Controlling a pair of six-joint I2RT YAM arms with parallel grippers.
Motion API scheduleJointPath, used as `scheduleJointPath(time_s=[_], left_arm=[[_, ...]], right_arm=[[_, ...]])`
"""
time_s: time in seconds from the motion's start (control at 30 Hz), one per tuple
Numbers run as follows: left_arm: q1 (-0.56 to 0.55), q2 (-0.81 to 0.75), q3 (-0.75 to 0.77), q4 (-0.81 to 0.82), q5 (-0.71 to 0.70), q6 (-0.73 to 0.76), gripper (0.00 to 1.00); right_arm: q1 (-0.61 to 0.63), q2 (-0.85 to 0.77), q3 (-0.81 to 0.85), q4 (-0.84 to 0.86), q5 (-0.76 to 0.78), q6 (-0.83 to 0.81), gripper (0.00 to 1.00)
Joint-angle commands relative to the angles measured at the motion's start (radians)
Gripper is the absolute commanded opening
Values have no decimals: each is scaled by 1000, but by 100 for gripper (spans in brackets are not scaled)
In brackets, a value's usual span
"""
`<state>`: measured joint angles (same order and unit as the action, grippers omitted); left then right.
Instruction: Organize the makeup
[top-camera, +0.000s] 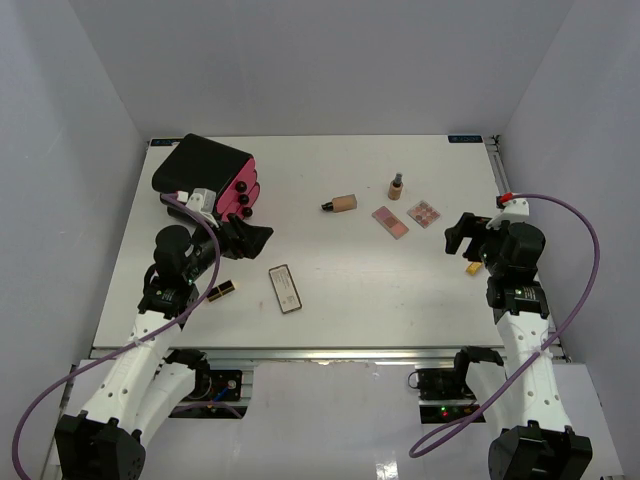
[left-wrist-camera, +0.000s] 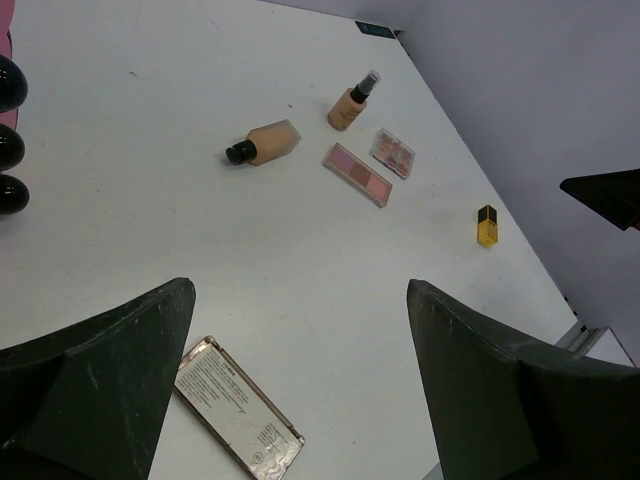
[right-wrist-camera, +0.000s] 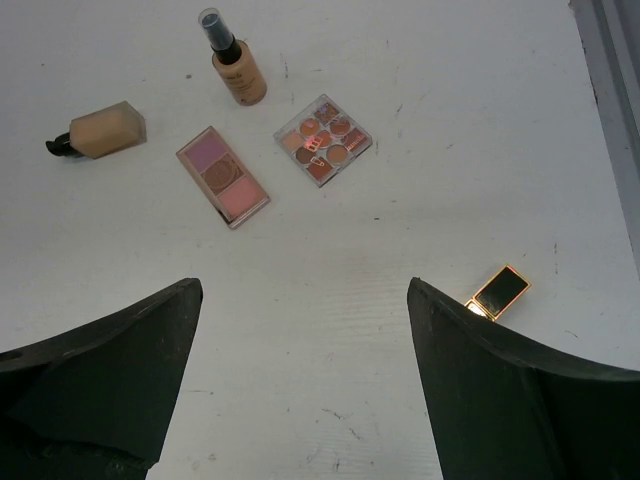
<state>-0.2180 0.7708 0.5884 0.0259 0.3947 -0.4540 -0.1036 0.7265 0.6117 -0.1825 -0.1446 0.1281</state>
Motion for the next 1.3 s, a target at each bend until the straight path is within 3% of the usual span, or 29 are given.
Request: scheduleJointPath(time_s=[0.0,0.17,0.3,0.4,0.5,0.6,0.7,0.83,1.0,1.13,1.27], left_arm=[[2,-10,36,-5,-29,-13,98],[3,-1,40,-18,-54,-24,98],[3,13,45,-20,-65,-35,98],[-3,43,44,15,-62,-69,98],[-25,118,82,3,-43,-98,98],[-84,202,209,-146,-81,-107,98],[-188,318,400,-299,-257,-111,98],[-345,530,670,-522,-663,-132,98],[-385,713,898,-698,-994,-265,98],[-384,842,1010,-762,-1190,-276,98],[-369,946,1089,-781,-1251,-247,96]], right_arm=[[-4,-14,20,35,-94,-20,90],[-2,-31,-32,52,-278,-164,90],[-2,-44,-64,20,-572,-382,90],[-2,-53,-91,-31,-709,-506,90],[-2,-66,-91,-81,-813,-617,90],[-1,-77,-78,-101,-819,-614,90],[-1,-78,-71,-99,-786,-611,90],[-1,-77,-75,-89,-761,-607,90],[-1,-74,-79,-79,-739,-605,90],[-1,-76,-82,-75,-740,-607,90],[-1,-78,-82,-75,-736,-608,90]])
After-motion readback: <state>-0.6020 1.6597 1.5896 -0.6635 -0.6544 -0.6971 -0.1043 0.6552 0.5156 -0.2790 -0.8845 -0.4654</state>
